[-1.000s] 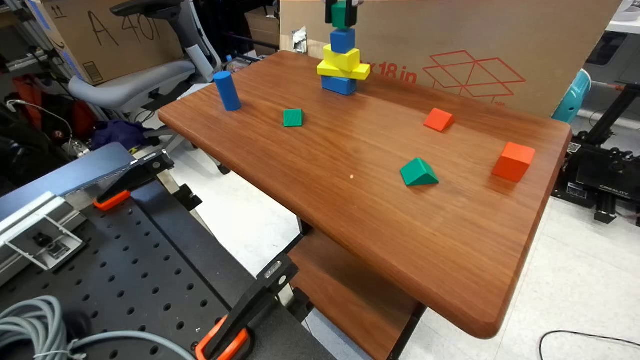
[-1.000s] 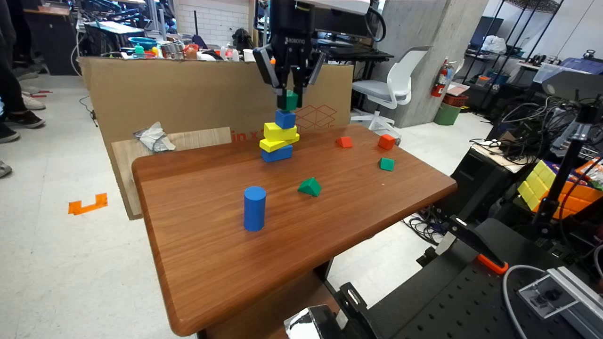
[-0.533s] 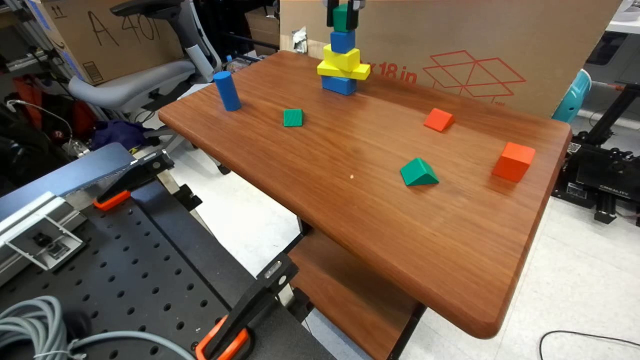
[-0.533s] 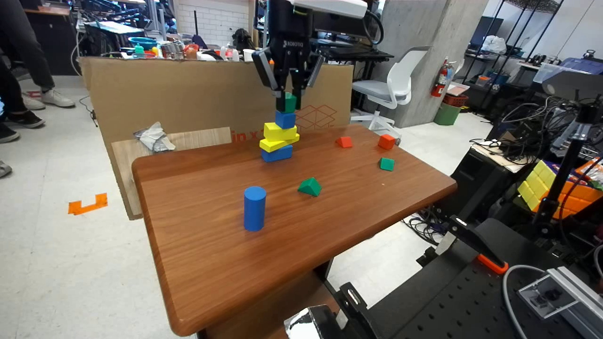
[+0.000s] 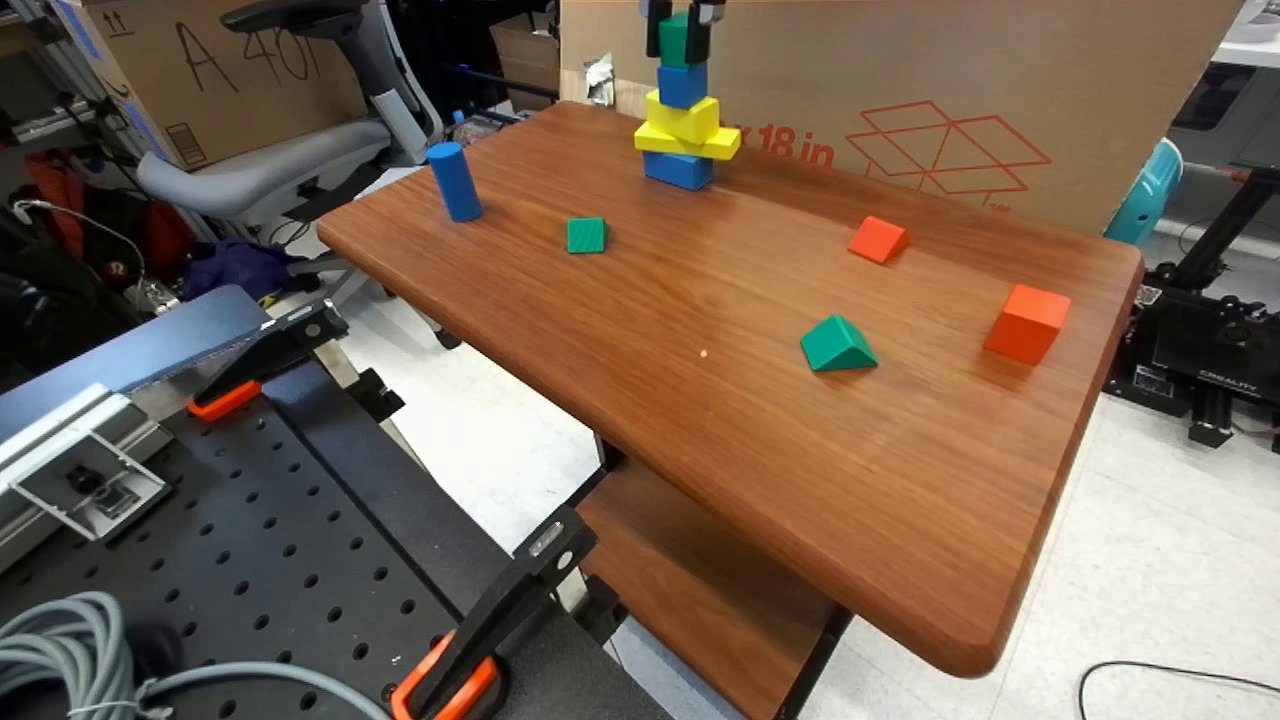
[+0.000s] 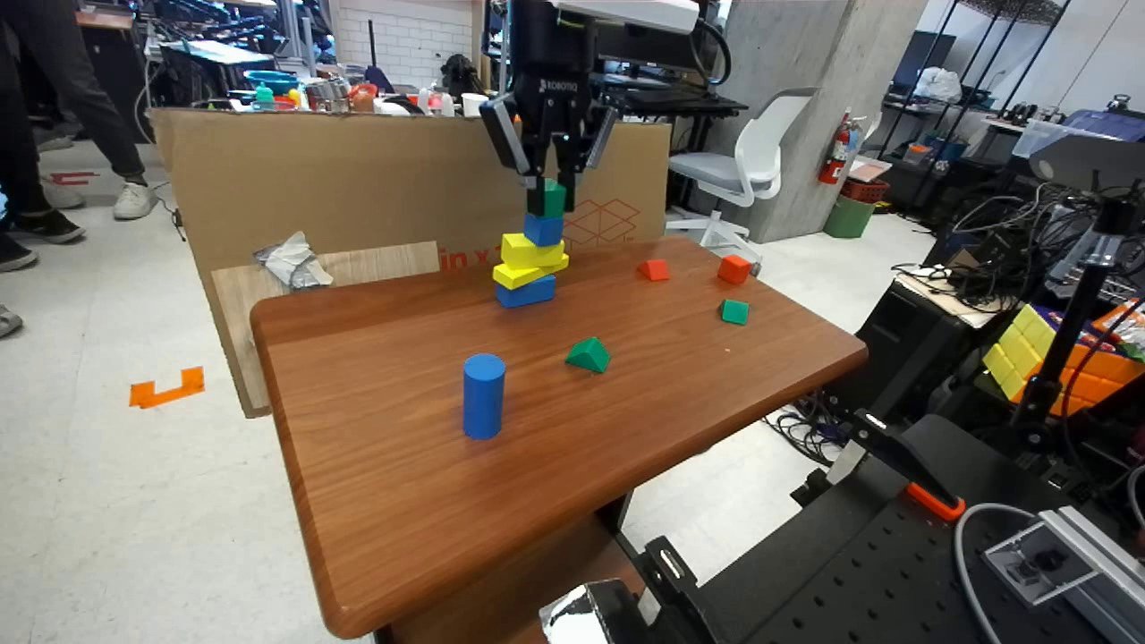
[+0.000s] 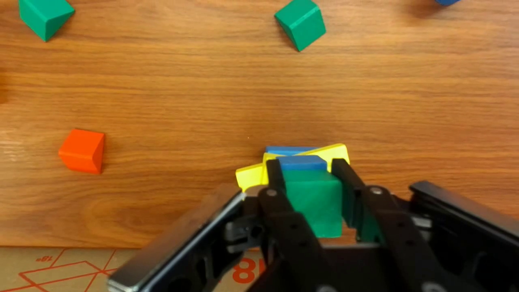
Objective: Pick up the green object from the table and pit on top of the other objects
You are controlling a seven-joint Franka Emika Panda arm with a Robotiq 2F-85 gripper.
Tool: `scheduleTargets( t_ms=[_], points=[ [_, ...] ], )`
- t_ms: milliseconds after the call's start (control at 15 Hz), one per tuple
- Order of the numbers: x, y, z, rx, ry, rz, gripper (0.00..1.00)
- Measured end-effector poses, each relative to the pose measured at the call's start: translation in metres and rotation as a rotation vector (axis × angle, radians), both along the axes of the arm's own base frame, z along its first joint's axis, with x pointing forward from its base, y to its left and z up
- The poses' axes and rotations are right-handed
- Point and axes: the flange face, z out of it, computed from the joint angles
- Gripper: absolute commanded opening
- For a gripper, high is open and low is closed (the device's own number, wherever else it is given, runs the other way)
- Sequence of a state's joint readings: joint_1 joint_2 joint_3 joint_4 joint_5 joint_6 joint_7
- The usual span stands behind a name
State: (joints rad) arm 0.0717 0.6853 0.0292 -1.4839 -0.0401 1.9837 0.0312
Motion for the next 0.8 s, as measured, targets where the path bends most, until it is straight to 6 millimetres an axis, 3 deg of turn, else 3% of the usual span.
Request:
scheduleTargets(
  t_ms=[400,600,800],
  points=[
    [0.000,0.000,0.000,0.000,0.000,-0.010,0.96],
    [-0.001,0.002,0.016,0.003,-0.019,-0.011,1.00],
    [-0.014,0.004,0.062,0.010,-0.060,-0.016,1.00]
  ],
)
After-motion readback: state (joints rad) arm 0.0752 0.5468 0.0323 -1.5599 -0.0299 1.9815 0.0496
